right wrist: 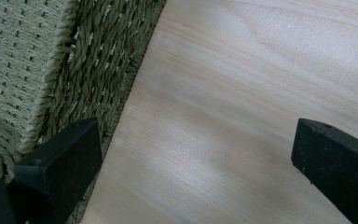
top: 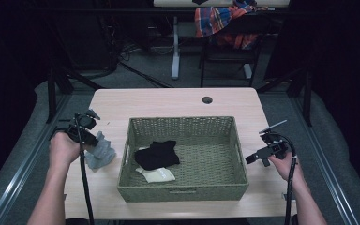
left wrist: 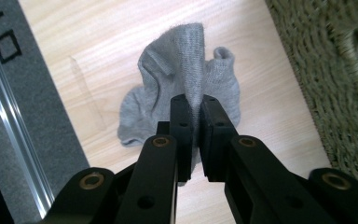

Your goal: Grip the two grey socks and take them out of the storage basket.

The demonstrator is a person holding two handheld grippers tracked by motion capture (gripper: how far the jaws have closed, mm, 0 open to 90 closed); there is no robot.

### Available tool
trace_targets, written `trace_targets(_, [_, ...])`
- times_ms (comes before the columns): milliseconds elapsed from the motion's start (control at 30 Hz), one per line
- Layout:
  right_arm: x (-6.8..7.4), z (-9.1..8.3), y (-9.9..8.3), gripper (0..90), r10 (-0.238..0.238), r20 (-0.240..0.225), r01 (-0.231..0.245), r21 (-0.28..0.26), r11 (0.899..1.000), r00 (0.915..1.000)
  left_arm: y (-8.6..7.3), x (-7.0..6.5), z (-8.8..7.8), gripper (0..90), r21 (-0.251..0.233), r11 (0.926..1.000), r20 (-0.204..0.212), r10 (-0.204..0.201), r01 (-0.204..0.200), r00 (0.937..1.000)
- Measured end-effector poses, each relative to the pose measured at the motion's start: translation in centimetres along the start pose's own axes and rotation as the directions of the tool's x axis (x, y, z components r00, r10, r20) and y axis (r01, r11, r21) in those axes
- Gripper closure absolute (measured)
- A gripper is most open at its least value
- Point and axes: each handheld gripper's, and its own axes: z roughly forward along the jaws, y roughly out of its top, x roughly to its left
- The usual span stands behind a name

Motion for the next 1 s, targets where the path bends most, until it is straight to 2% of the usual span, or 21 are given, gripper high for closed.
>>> trace_targets(100, [-0.1, -0.1, 0.0, 1.5, -0.013, -0.007, 0.013, 0.011, 1.0, 0.9999, -0.1, -0.2, 1.2, 85.2, 0.007, 0.9997, 0.014, -0.023, 0.023, 0.9996])
trace_targets(200, [0.0, 0.0, 0.0, 1.5, 0.0, 0.0, 0.0, -0.001, 1.0, 1.0, 0.0, -0.3, 1.9, 85.2, 0.025, 0.9995, 0.021, -0.018, 0.017, 0.9996])
trace_targets(267, [0.0, 0.0, 0.0, 1.5, -0.005, -0.004, 0.005, 0.003, 1.0, 1.0, 0.0, -0.5, 3.0, 85.1, 0.051, 0.9984, 0.033, -0.024, 0.023, 0.9992])
trace_targets(433, [0.0, 0.0, 0.0, 1.5, -0.004, -0.004, 0.004, 0.002, 1.0, 1.0, -0.1, -0.6, 4.6, 85.0, 0.069, 0.997, 0.041, -0.039, 0.036, 0.9984])
trace_targets(633, [0.0, 0.0, 0.0, 1.5, -0.003, -0.003, 0.003, 0.002, 1.0, 1.0, -0.2, -0.5, 5.9, 83.3, 0.066, 0.996, 0.059, -0.064, 0.061, 0.9962])
trace_targets(700, [0.0, 0.0, 0.0, 1.5, -0.003, -0.003, 0.003, 0.003, 1.0, 1.0, -0.3, -0.5, 6.0, 80.2, 0.057, 0.9956, 0.07, -0.079, 0.075, 0.9944])
trace_targets(733, [0.0, 0.0, 0.0, 1.5, -0.001, -0.004, 0.001, 0.002, 1.0, 1.0, -0.4, -0.4, 6.0, 78.1, 0.057, 0.9951, 0.077, -0.085, 0.08, 0.9935])
trace_targets(767, [0.0, 0.0, 0.0, 1.5, -0.001, -0.004, 0.001, 0.002, 1.0, 1.0, -0.5, -0.4, 5.9, 72.1, 0.051, 0.9944, 0.08, -0.096, 0.092, 0.9921])
trace_targets(867, [0.0, 0.0, 0.0, 1.5, -0.003, -0.004, 0.003, 0.002, 1.0, 1.0, -0.7, -0.3, 5.6, 49.6, 0.044, 0.9928, 0.083, -0.114, 0.111, 0.99])
trace_targets(933, [0.0, 0.0, 0.0, 1.5, -0.004, -0.004, 0.004, 0.003, 1.0, 1.0, -1.1, -0.1, 5.1, 34.4, 0.03, 0.9915, 0.068, -0.128, 0.126, 0.9894])
trace_targets(967, [0.0, 0.0, 0.0, 1.5, -0.003, -0.004, 0.003, 0.002, 1.0, 1.0, -1.3, -0.1, 4.7, 34.4, 0.021, 0.9909, 0.061, -0.134, 0.133, 0.9891])
trace_targets(1000, [0.0, 0.0, 0.0, 1.5, -0.003, -0.003, 0.003, 0.002, 1.0, 1.0, -1.6, 0.0, 4.3, 25.7, 0.016, 0.9905, 0.056, -0.137, 0.136, 0.989])
